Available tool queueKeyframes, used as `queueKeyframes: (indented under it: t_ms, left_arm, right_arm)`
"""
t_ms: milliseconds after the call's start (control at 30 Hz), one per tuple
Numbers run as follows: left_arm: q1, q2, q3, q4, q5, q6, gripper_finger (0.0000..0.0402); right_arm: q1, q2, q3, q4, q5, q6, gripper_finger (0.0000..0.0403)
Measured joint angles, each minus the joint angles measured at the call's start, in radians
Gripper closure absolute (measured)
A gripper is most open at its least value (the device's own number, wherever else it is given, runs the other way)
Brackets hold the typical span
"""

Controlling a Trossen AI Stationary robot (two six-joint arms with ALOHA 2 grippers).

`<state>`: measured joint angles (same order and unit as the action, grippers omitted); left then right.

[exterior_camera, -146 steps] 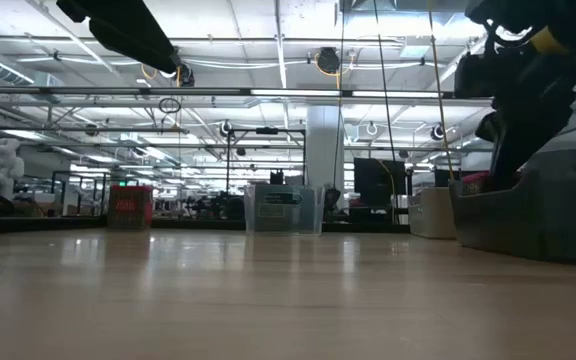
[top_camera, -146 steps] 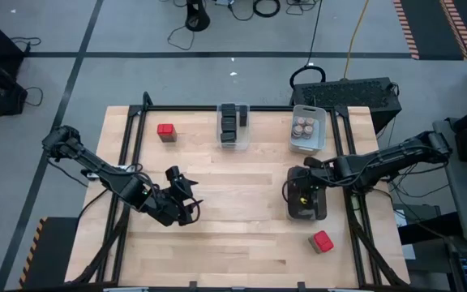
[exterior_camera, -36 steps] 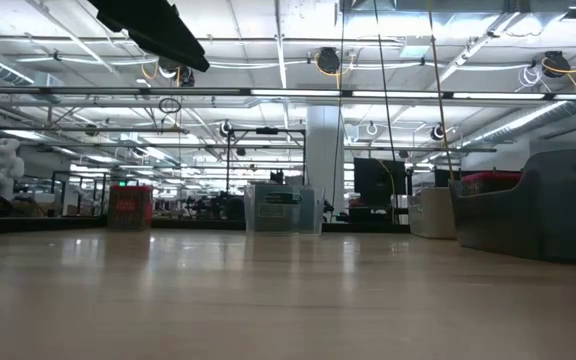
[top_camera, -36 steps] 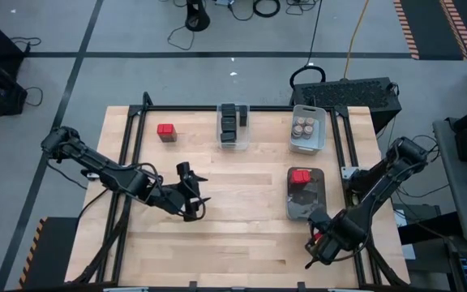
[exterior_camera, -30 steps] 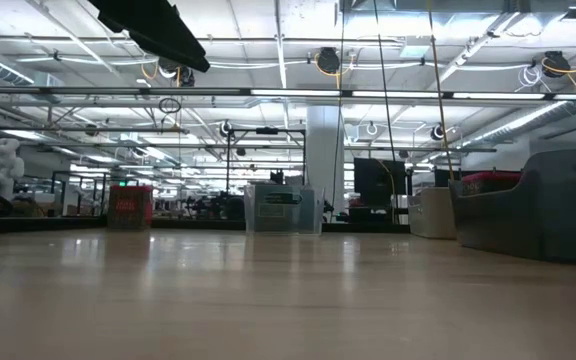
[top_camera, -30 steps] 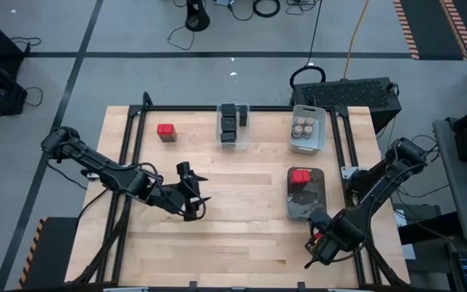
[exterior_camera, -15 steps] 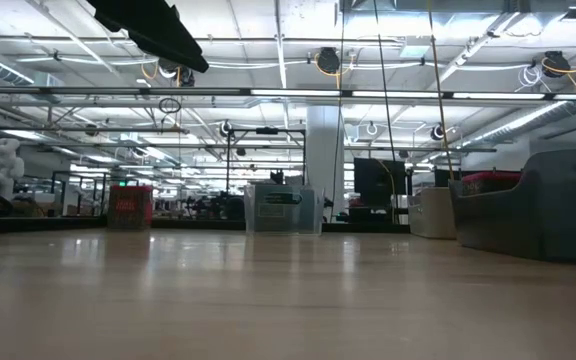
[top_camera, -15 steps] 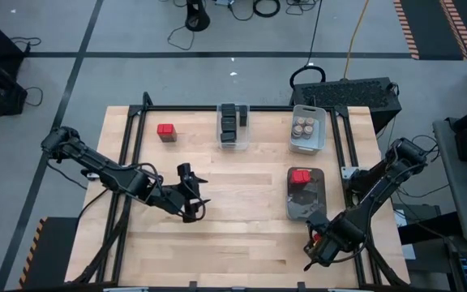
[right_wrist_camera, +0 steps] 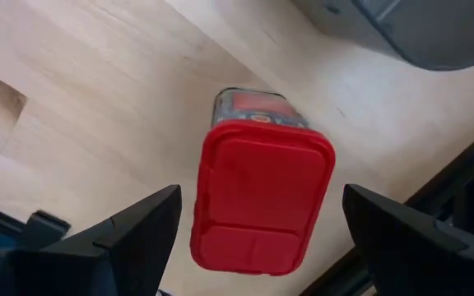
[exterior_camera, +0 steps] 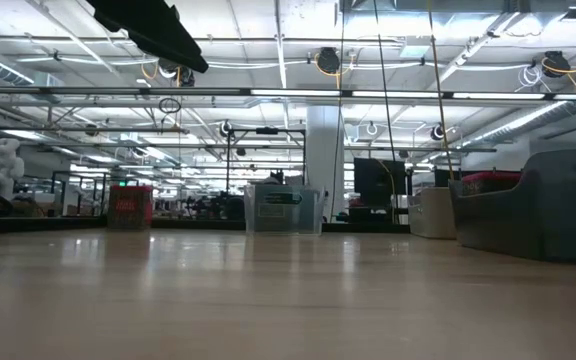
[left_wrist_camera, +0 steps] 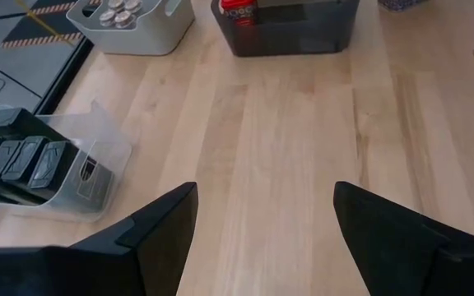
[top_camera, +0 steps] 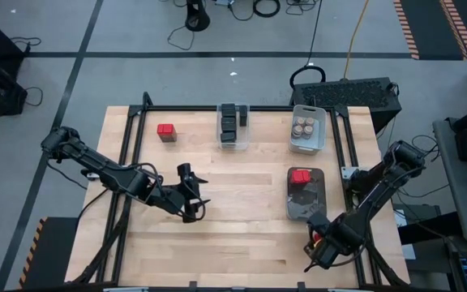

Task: Sort spices by type
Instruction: Put the bottom red seasoning can into the black transparent bin

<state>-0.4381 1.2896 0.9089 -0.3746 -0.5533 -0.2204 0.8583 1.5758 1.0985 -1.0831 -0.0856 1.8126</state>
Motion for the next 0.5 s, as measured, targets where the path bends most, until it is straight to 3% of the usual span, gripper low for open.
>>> queueKeyframes:
  t_ms: [333, 500]
  left_arm:
    - [0.000, 0.000, 0.000, -0.001, 0.001, 0.000, 0.0111]
    - [0.000, 0.000, 0.000, -0.001, 0.001, 0.000, 0.0111]
  right_arm:
    - [0.001, 0.034, 0.000, 0.009, -0.028, -0.002, 0.0079]
    - [0.001, 0.038, 0.000, 0.009, -0.048, -0.001, 0.0106]
